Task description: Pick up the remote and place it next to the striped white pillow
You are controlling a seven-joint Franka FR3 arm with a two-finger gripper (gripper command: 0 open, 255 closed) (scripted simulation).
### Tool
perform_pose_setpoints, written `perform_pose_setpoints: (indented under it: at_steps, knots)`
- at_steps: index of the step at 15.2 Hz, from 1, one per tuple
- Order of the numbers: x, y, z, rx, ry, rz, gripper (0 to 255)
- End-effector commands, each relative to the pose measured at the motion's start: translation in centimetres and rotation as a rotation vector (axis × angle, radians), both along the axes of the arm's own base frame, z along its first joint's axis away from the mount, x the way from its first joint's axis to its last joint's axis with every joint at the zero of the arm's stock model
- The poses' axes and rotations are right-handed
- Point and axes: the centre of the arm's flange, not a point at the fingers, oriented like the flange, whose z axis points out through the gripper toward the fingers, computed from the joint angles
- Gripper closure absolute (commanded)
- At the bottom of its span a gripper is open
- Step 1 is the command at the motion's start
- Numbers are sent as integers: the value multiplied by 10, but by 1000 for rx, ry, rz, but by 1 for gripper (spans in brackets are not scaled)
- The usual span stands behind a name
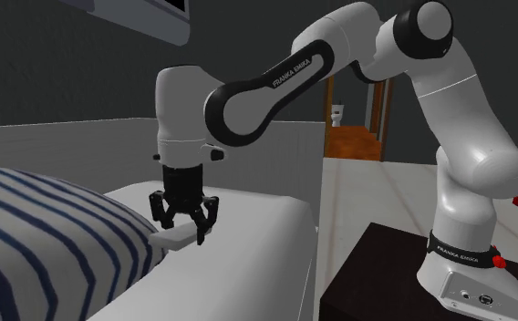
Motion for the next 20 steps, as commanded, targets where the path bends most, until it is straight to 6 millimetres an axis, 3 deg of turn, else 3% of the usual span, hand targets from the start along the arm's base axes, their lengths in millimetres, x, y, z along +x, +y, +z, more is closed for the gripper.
perform_pose_setpoints:
  at_steps: [1, 4, 5, 10, 14, 20]
  knots:
    - [-1, 2, -20, -6, 27, 3, 255]
    - [-1, 2, -20, -6, 27, 3, 255]
    - [-1, 0, -20, -6, 27, 3, 0]
    - [-1, 2, -20, -6, 27, 3, 0]
    - [-2, 1, 30, -6, 27, 3, 0]
    - [-2, 1, 30, -6, 27, 3, 0]
